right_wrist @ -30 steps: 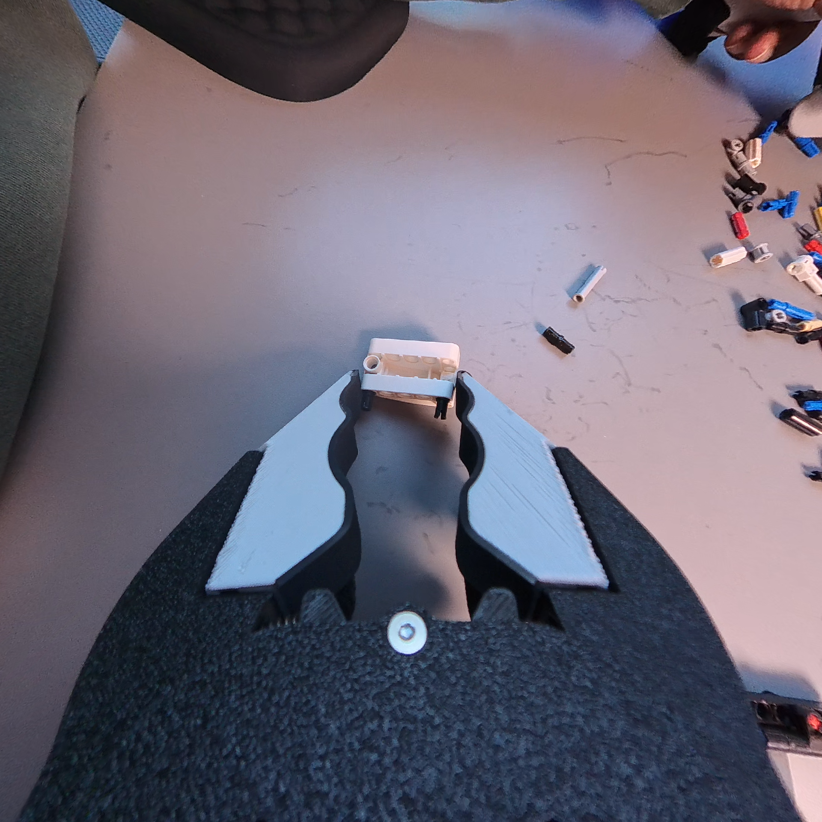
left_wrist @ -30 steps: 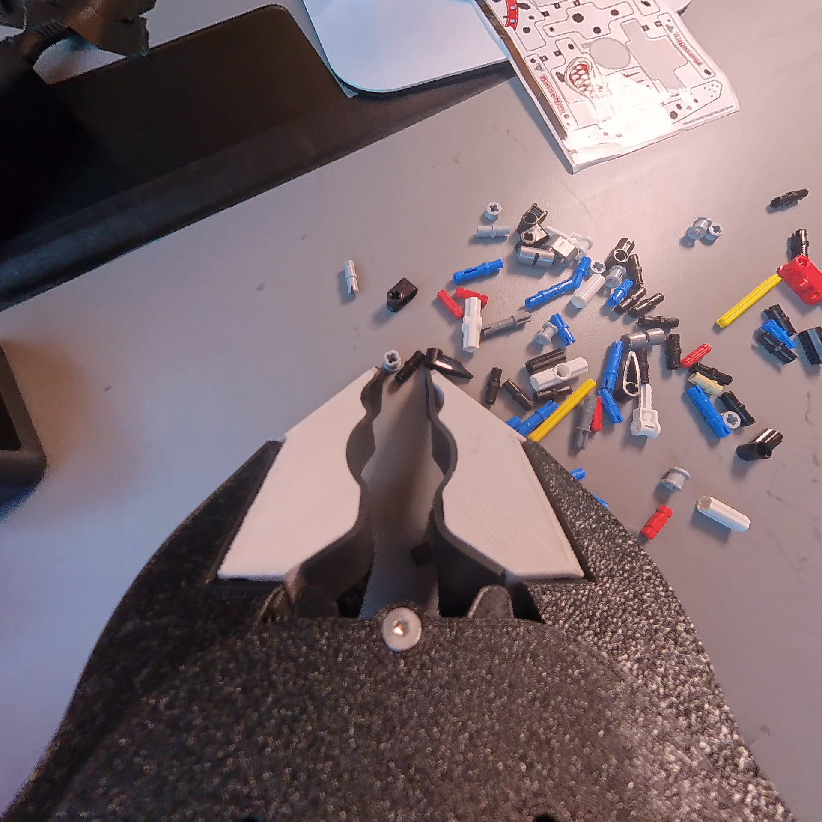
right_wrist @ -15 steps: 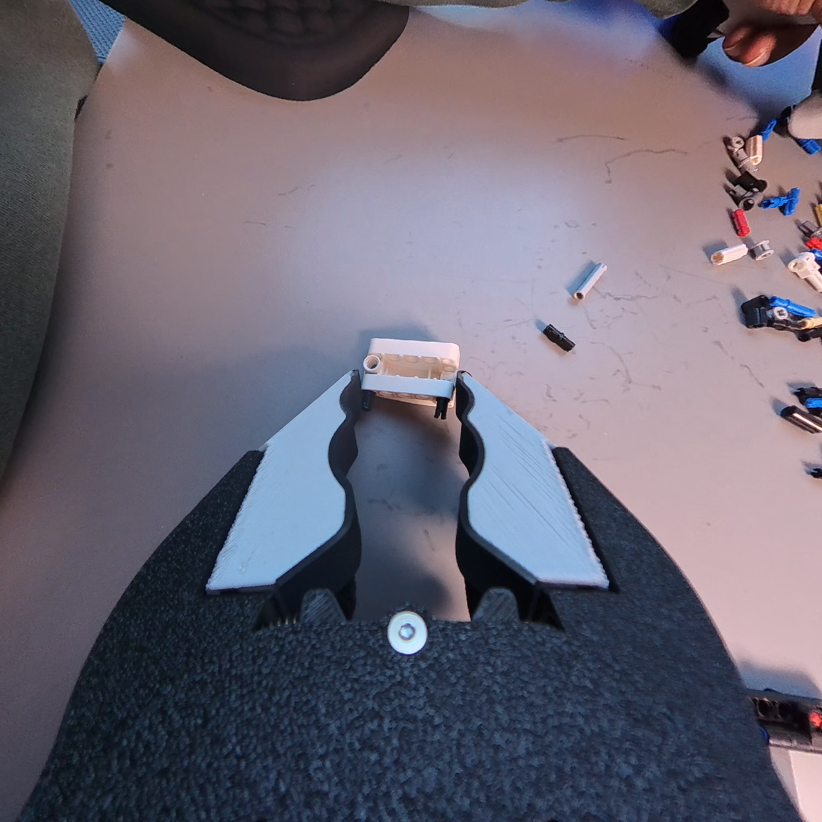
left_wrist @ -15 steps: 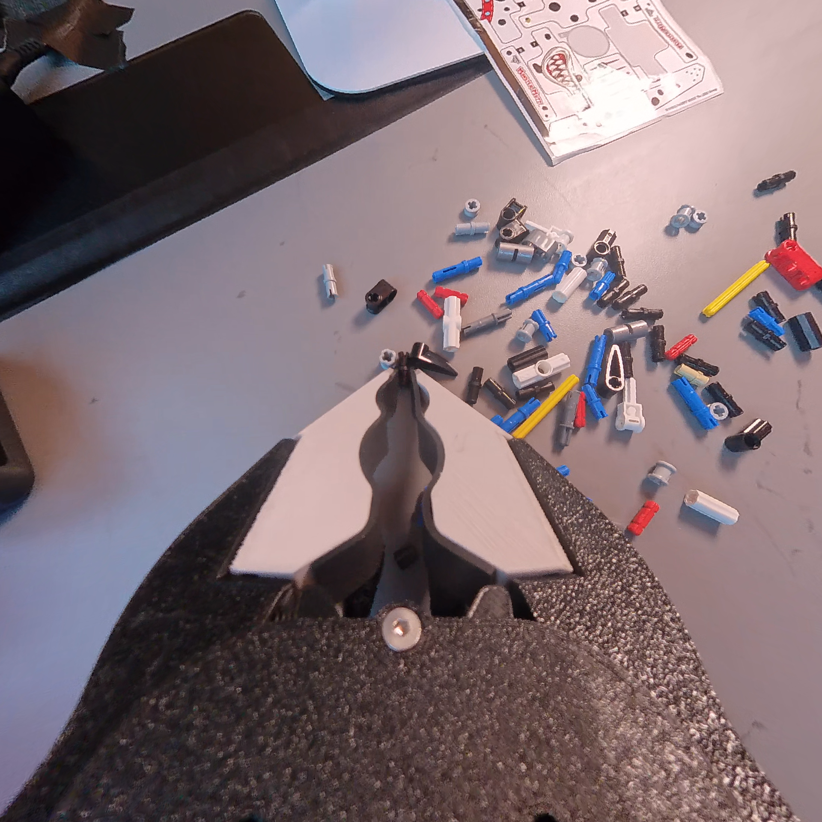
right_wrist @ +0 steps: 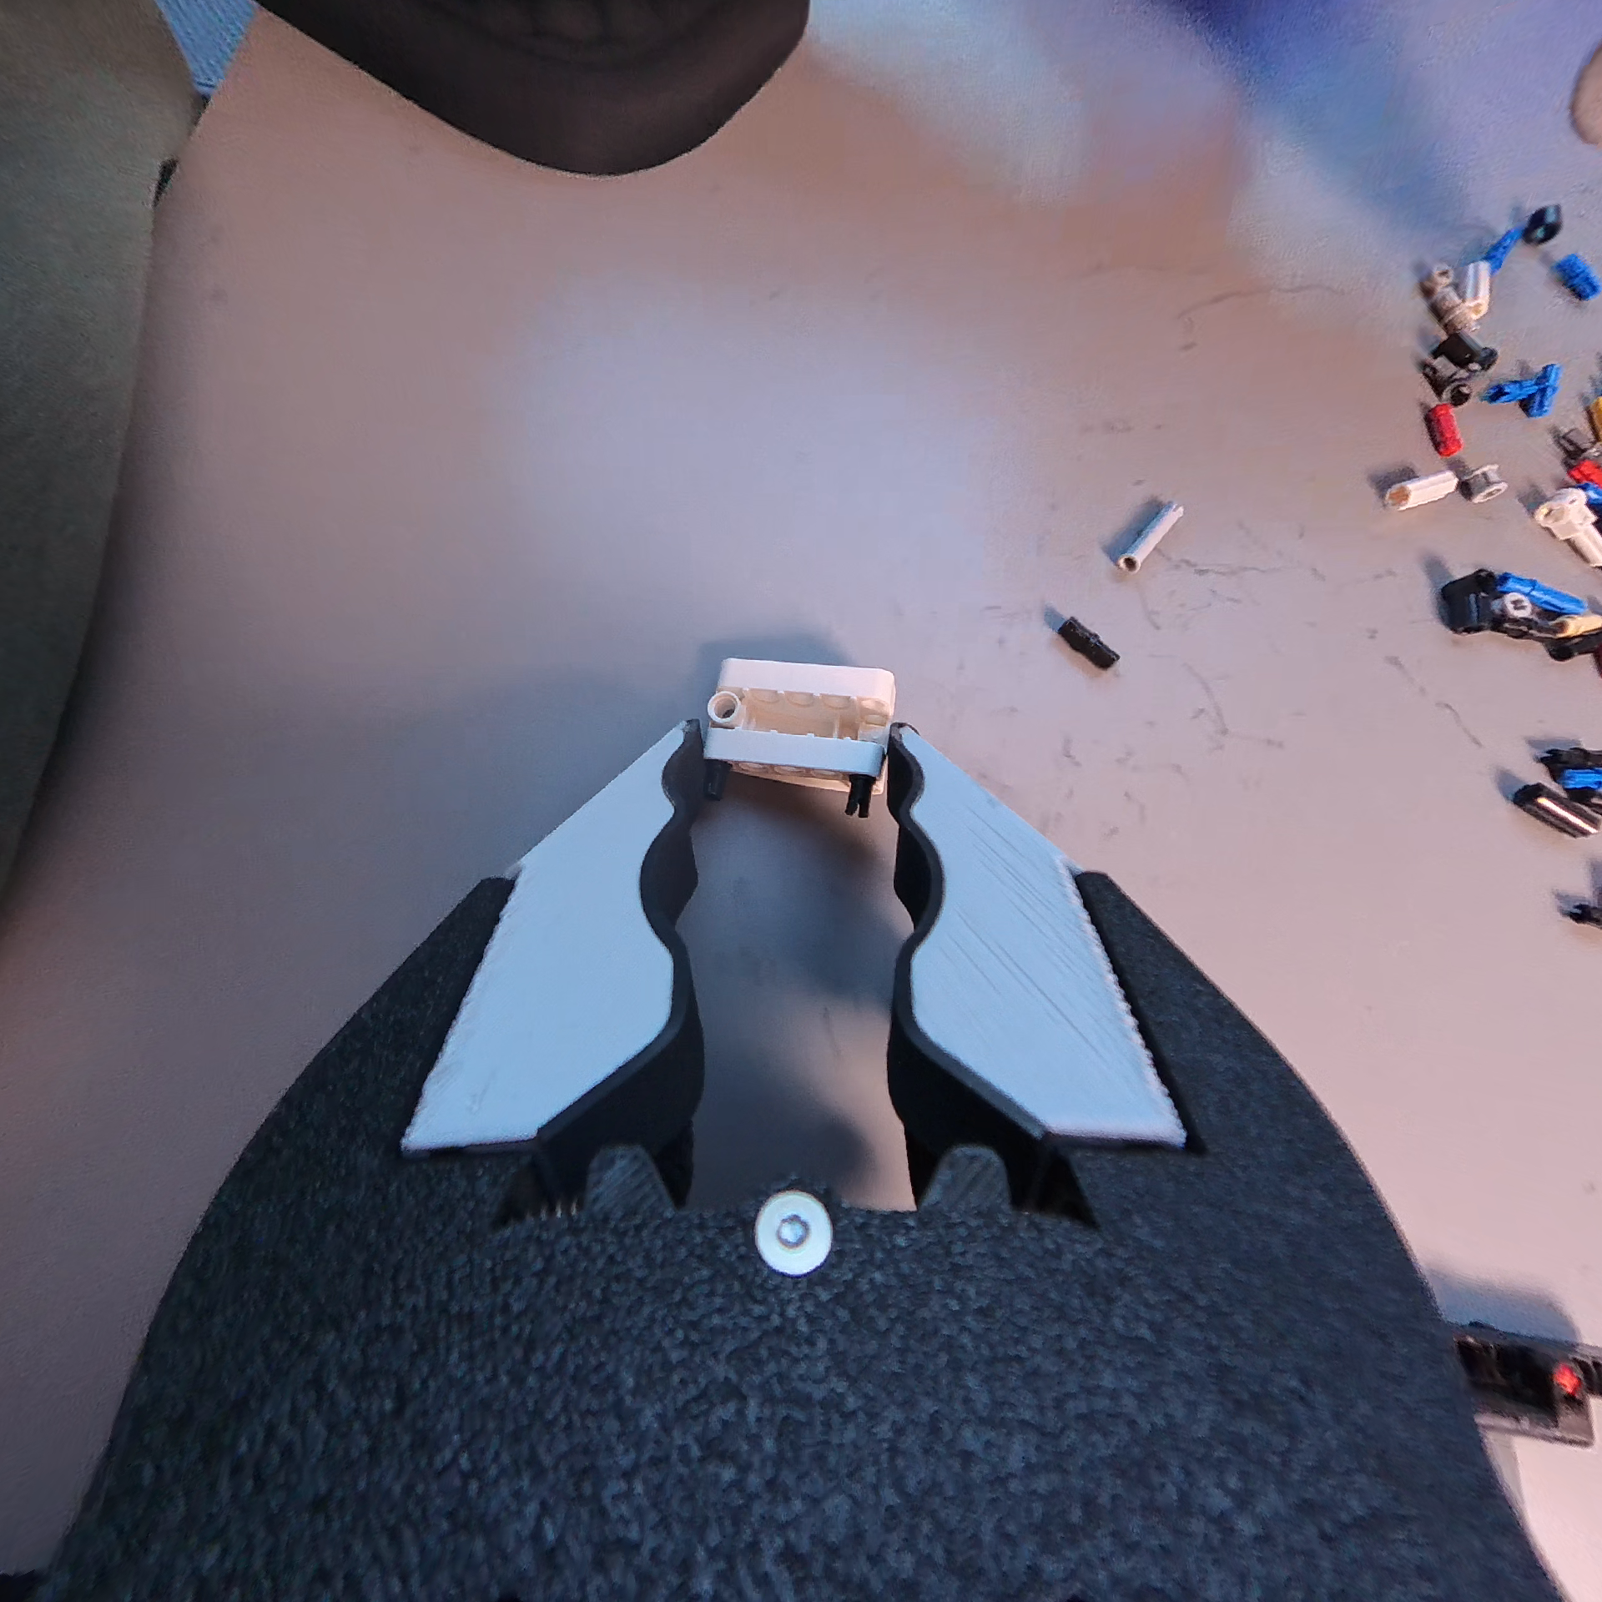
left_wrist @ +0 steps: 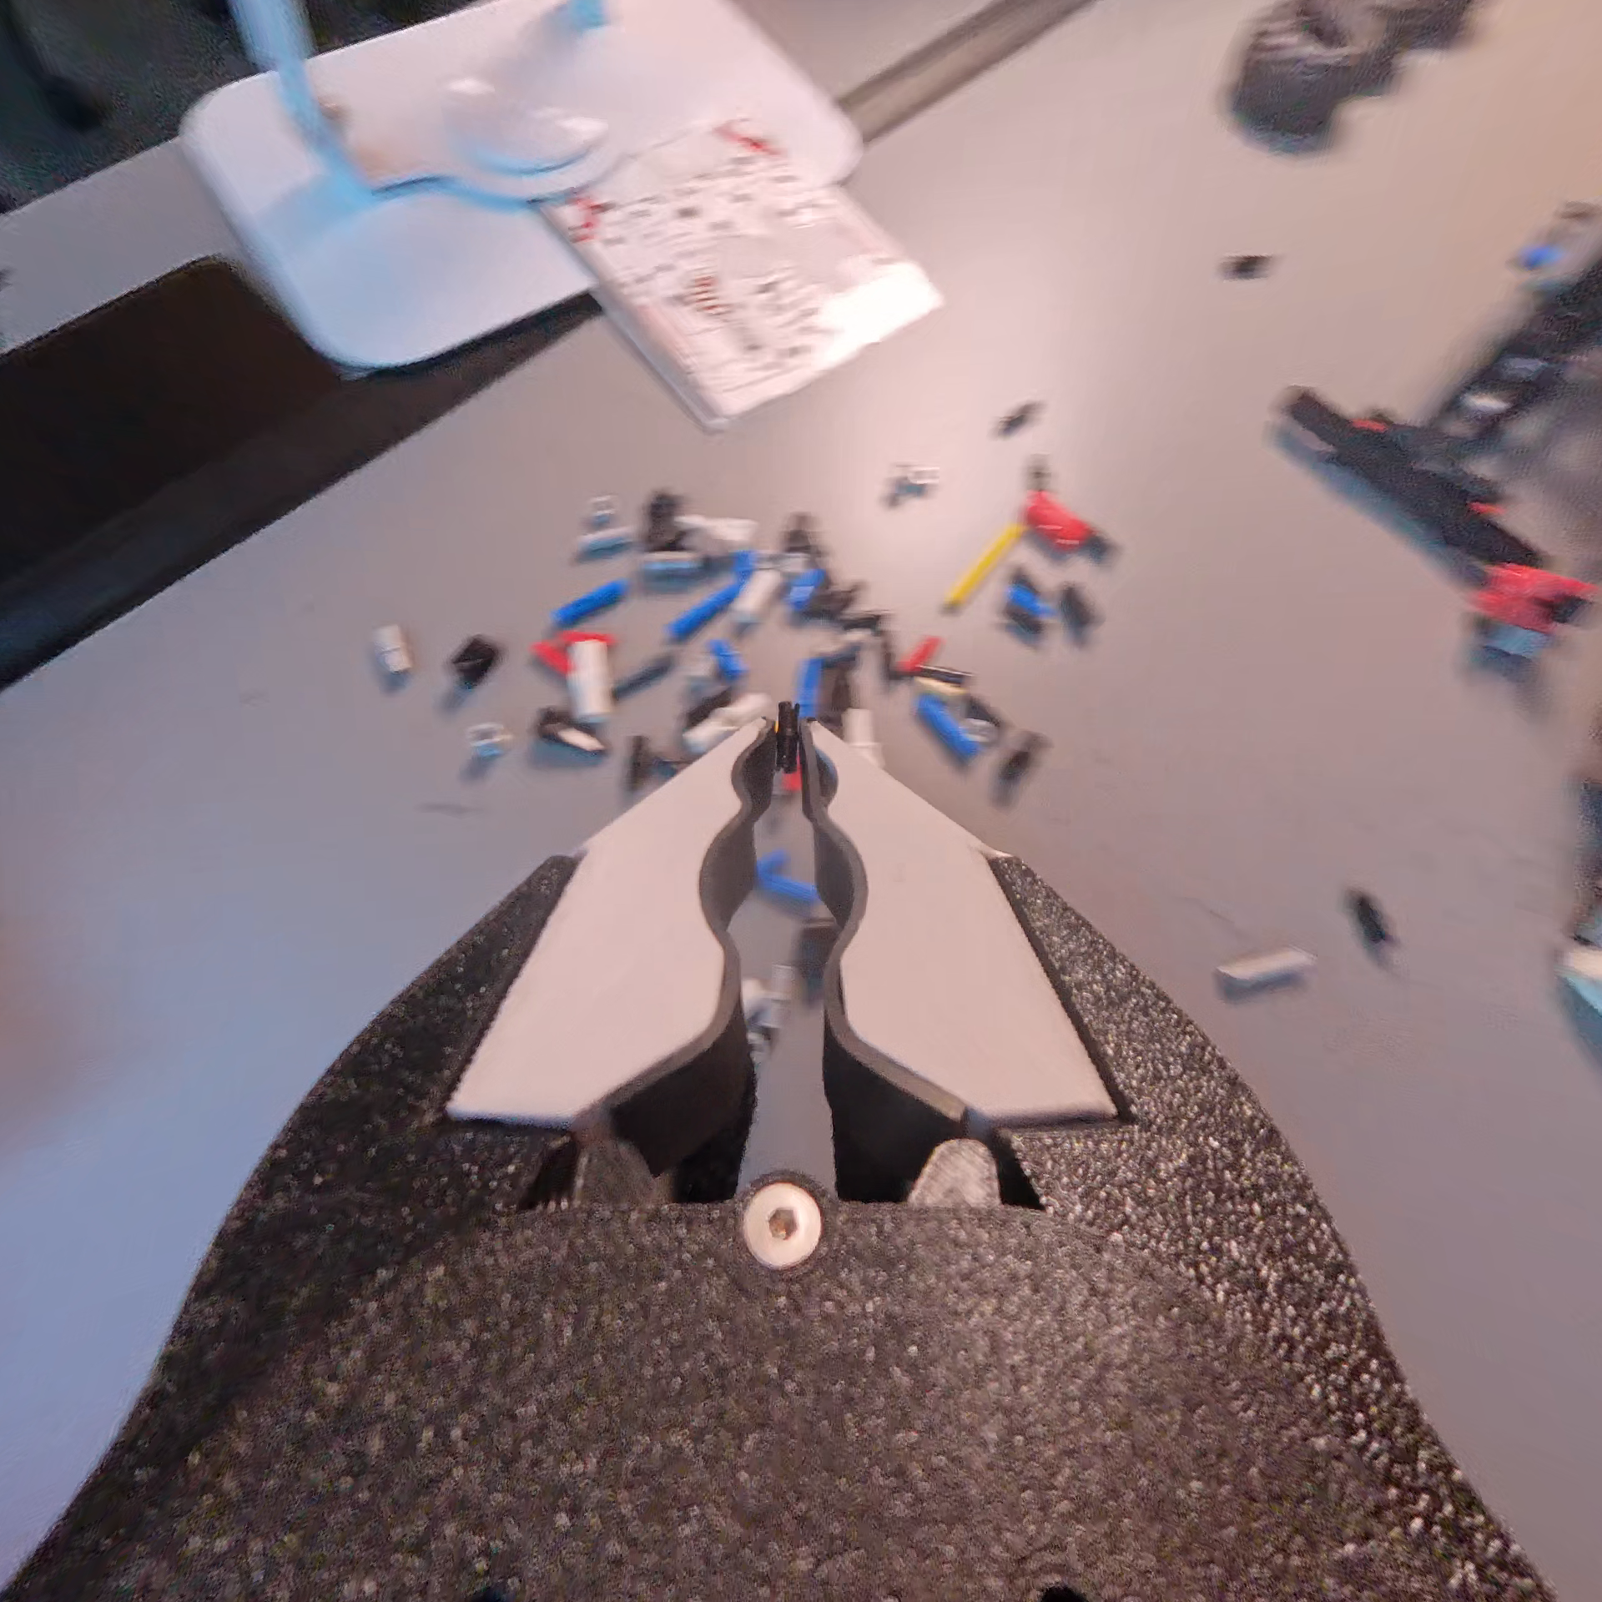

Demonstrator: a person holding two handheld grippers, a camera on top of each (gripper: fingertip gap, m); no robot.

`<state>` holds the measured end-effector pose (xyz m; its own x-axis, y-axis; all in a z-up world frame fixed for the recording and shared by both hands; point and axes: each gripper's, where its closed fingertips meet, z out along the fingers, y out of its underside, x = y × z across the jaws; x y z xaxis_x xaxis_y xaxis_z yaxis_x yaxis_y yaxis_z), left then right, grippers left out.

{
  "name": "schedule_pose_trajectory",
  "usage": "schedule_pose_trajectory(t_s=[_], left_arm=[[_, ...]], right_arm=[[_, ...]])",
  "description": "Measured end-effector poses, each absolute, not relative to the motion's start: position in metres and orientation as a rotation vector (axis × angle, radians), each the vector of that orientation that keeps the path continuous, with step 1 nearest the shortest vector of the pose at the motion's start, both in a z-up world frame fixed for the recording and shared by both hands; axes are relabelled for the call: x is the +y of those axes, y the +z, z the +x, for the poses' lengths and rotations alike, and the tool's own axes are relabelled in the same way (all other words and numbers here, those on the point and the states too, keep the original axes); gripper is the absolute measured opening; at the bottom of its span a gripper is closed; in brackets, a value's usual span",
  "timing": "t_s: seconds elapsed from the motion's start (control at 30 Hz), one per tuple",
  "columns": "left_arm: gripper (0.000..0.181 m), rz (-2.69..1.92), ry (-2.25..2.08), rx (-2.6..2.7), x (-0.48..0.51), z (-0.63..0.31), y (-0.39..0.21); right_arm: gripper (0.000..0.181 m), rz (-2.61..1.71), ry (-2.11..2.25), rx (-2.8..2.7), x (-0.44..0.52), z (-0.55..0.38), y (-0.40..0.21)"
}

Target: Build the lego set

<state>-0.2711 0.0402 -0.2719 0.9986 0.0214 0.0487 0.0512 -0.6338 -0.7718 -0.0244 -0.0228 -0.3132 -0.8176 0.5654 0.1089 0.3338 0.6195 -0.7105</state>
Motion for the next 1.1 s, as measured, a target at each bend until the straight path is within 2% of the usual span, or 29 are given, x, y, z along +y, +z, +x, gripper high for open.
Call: schedule_pose_trajectory(t_s=[0.07,0.2,0.33,1.1], left_arm=[[0.005,-2.256,-0.183,0.161,0.028,-0.213,-0.264],[0.005,-2.326,-0.4,0.443,-0.008,-0.107,-0.288],[0.005,-2.375,-0.485,0.57,-0.025,-0.05,-0.311],[0.004,-2.331,-0.58,0.62,-0.02,-0.032,-0.303]], right_arm=[[0.042,-0.719,1.009,-2.542,-0.019,-0.022,-0.313],[0.042,-0.714,1.014,-2.563,-0.014,-0.017,-0.314],[0.042,-0.729,1.007,-2.568,-0.014,-0.017,-0.314],[0.041,-0.721,0.967,-2.604,-0.021,-0.017,-0.314]])
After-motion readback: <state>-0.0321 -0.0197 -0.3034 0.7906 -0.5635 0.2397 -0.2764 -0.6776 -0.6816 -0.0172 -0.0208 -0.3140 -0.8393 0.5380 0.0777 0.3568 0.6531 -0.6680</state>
